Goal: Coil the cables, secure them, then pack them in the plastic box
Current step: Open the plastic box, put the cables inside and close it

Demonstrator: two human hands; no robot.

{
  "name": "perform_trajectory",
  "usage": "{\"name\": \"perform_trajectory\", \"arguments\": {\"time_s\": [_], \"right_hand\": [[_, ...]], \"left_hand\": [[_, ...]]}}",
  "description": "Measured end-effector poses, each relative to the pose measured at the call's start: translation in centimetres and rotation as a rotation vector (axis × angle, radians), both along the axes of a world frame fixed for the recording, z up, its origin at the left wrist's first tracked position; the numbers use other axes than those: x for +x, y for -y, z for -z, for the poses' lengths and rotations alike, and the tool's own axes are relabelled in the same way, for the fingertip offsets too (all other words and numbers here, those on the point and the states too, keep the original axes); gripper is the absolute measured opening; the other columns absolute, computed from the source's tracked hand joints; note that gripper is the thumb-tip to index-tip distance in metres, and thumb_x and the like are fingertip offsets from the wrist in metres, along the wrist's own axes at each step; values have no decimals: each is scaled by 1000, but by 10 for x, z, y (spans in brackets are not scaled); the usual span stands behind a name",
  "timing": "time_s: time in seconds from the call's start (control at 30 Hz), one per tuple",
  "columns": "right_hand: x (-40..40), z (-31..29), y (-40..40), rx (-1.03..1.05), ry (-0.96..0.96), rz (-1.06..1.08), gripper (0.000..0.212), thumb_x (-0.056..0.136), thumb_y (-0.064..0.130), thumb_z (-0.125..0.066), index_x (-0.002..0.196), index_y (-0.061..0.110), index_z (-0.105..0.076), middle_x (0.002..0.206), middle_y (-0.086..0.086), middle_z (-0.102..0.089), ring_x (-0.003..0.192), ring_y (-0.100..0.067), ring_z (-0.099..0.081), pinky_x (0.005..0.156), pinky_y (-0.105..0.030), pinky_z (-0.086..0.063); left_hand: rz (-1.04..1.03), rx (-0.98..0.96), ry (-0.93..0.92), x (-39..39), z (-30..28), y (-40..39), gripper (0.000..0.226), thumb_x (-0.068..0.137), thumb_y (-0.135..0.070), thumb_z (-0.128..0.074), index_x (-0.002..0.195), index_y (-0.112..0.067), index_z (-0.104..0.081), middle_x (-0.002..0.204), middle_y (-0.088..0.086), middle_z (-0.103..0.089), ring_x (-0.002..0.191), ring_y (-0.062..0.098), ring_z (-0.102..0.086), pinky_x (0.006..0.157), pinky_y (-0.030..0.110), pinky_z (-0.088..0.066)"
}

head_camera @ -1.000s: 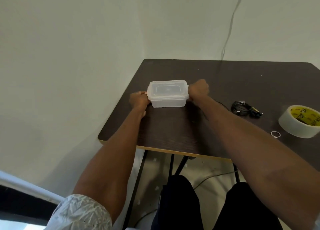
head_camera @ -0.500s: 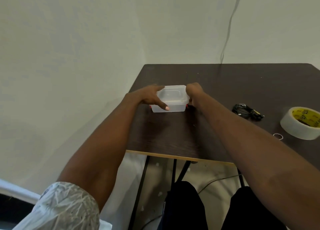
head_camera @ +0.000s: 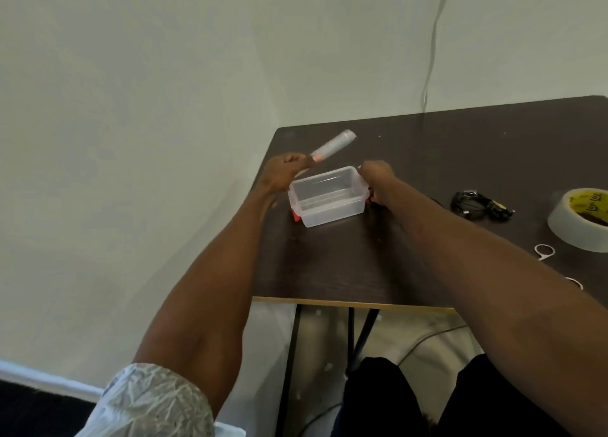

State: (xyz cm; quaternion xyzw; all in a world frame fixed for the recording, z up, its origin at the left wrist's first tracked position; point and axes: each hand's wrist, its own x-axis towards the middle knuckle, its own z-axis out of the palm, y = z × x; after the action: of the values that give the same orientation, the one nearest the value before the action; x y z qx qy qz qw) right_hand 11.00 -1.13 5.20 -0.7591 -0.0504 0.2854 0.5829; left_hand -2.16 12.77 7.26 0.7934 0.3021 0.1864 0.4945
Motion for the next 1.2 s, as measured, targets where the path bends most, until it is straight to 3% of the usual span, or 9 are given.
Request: {"name": "perform_trajectory", "arguments": {"time_s": [0.1,0.17,0.27,0.37,0.47,0.63,0.9,1.07,1.2], "right_hand": [[-3,7,-2,-230,311,-88,24,88,24,-57,100,3,-62,101,-11,-63,94,-28,-62,77,-34,-52],[-7,6,-3,-414,506,-169,17,90,18,-53,98,6,-60,98,-12,-60,94,-30,-61,71,-32,-45],[-10,6,-9,-530,680,-182,23,94,16,-50,109,2,-61,108,-16,-63,96,-32,-60,71,-33,-42],[-13,2,-13,-600,753,-221,20,92,17,-53,104,3,-62,106,-16,-65,95,-32,-63,73,-36,-47],[-9,-2,-19,-613,811,-201,14,87,17,-54,76,8,-55,90,-13,-67,78,-28,-63,67,-34,-50],[-9,-2,-28,-585,862,-164,23,87,17,-50,65,11,-49,69,-6,-56,59,-19,-51,59,-28,-41],[-20,12,-22,-531,1029,-31,33,99,22,-39,106,2,-65,119,-20,-56,96,-34,-61,82,-37,-47],[-19,11,-3,-416,1095,-67,17,85,6,-43,83,5,-60,106,-19,-59,89,-39,-60,75,-41,-49],[-4,6,22,-364,1054,-105,9,68,9,-39,63,10,-47,77,-11,-52,72,-30,-50,58,-29,-31]], "left_hand": [[-281,40,11,6,5,-5,47,82,-67,-56,78,-20,-60,82,-5,-57,81,16,-54,69,27,-42],[-435,130,-132,6,14,-9,69,77,-78,-47,99,-15,-63,101,3,-58,95,22,-57,76,32,-46],[-475,165,-348,0,34,-18,86,80,-78,-39,137,-13,-44,138,14,-36,126,35,-39,100,49,-39],[-455,101,-420,-1,39,-26,84,90,-71,-27,144,-9,-36,155,17,-17,142,37,-16,113,52,-20],[-472,215,-290,-6,56,-28,63,100,-53,-20,143,-11,-41,158,13,-18,147,32,-8,118,51,-6],[-276,471,-81,-20,101,-35,48,103,-35,-24,135,-8,-48,150,15,-36,143,32,-22,120,45,-11],[-202,436,279,-18,97,-32,52,102,-38,-25,132,-5,-51,135,13,-54,127,27,-47,108,44,-37],[-422,416,389,-21,88,-34,48,100,-38,-29,115,-6,-61,117,12,-62,109,25,-56,94,30,-43],[-462,664,426,-7,65,-13,40,95,-35,-41,90,-3,-66,93,14,-65,92,29,-56,78,23,-32]]}}
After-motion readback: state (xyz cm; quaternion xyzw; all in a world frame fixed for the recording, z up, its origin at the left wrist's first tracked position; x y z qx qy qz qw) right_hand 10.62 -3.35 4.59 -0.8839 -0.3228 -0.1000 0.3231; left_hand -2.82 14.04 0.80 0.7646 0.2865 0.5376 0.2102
